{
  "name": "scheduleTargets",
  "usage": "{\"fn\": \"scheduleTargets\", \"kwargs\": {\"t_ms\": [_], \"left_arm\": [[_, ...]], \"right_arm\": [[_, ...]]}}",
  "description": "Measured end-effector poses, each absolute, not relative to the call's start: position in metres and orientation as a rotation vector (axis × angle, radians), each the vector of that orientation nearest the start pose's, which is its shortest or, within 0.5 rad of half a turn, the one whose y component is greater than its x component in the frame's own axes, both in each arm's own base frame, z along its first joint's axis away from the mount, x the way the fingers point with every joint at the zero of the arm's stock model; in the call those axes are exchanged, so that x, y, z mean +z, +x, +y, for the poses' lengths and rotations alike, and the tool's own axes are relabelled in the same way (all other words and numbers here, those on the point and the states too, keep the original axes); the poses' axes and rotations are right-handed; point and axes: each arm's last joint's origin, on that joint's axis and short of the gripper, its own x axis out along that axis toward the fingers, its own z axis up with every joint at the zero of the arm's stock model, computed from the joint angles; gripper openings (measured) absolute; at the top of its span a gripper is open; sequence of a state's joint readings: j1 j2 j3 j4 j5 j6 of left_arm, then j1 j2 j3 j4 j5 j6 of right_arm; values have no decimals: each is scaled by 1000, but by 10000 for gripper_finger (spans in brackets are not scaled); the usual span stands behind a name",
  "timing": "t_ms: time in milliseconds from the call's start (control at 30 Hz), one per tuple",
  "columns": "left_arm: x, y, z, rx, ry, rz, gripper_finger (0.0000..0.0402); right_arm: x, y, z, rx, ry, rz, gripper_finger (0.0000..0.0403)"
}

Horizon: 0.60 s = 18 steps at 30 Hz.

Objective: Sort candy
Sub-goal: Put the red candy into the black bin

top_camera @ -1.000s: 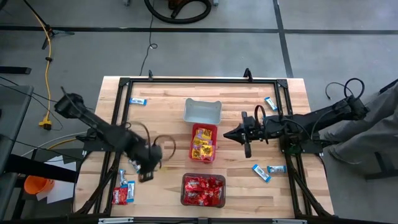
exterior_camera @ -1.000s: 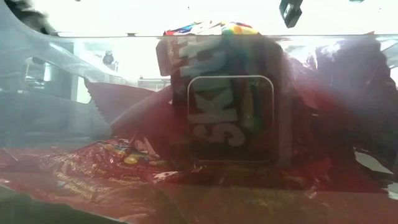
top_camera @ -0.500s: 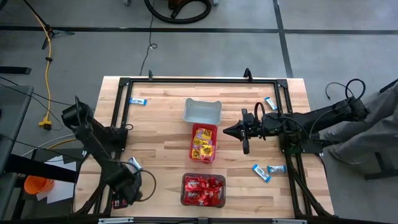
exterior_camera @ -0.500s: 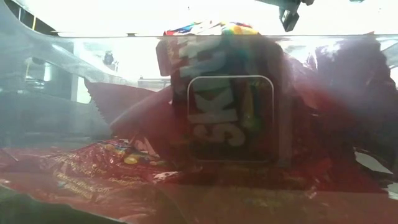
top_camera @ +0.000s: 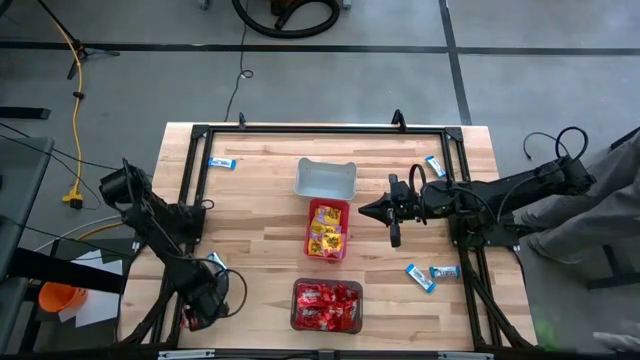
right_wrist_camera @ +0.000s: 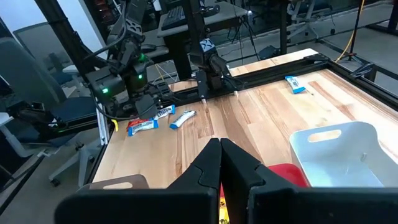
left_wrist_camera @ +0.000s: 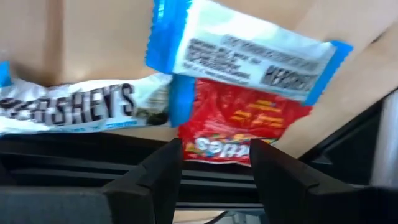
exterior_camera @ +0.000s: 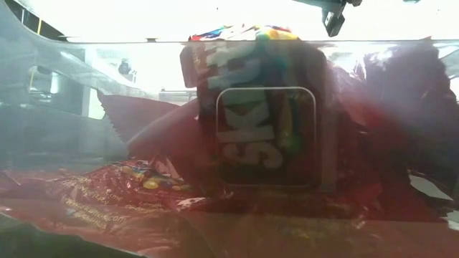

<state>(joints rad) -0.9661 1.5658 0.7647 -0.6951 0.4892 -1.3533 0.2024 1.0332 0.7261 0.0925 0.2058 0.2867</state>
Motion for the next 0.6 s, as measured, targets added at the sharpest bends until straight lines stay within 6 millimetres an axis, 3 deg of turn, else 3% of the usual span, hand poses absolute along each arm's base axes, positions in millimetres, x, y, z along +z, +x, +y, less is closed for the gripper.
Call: {"fn": "scheduleTargets", "kwargs": {"t_ms": [267,467,600], "left_arm": [[139,128,-213,151,-620,1871,172],[121,129,-217,223,-597,1937,172],[116,132,-223,175,-549,1964,162]], "right_arm": [[292,227,40,-35,240,216,0],[292,227,40,-35,240,217,0],[292,227,41,-16,245,221,0]]}}
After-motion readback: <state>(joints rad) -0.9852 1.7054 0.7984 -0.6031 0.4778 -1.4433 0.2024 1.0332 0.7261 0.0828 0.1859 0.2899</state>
